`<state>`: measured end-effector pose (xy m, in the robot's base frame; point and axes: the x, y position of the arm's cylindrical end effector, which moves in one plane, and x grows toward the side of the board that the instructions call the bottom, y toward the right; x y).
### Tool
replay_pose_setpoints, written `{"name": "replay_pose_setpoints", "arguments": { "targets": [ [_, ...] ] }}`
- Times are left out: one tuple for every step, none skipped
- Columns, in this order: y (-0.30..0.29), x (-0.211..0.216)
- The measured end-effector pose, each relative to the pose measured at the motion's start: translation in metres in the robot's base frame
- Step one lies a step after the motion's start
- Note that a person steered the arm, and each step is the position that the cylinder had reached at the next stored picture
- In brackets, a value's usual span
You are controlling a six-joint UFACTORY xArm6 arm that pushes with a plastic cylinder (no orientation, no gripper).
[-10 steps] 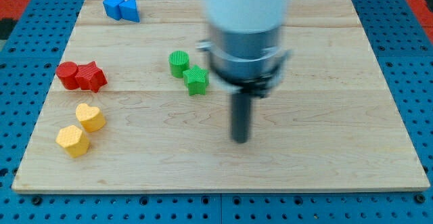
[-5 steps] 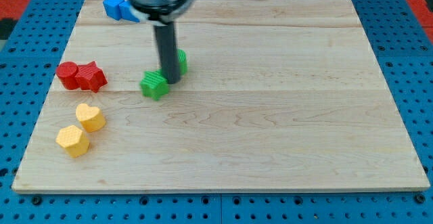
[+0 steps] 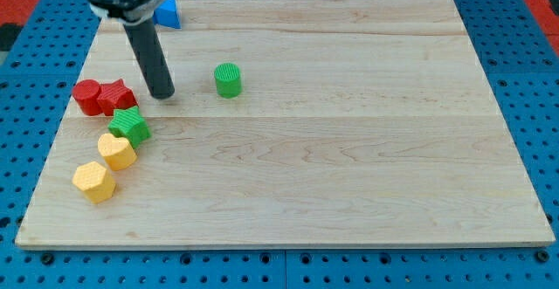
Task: Push the green star to the top of the yellow heart
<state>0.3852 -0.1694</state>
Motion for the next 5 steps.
{"name": "replay_pose_setpoints", "arguments": {
  "targets": [
    [-0.031, -0.016],
    [-0.031, -0.004],
    [-0.035, 0.013],
    [-0.023, 0.016],
    [-0.026, 0.042]
  ]
}}
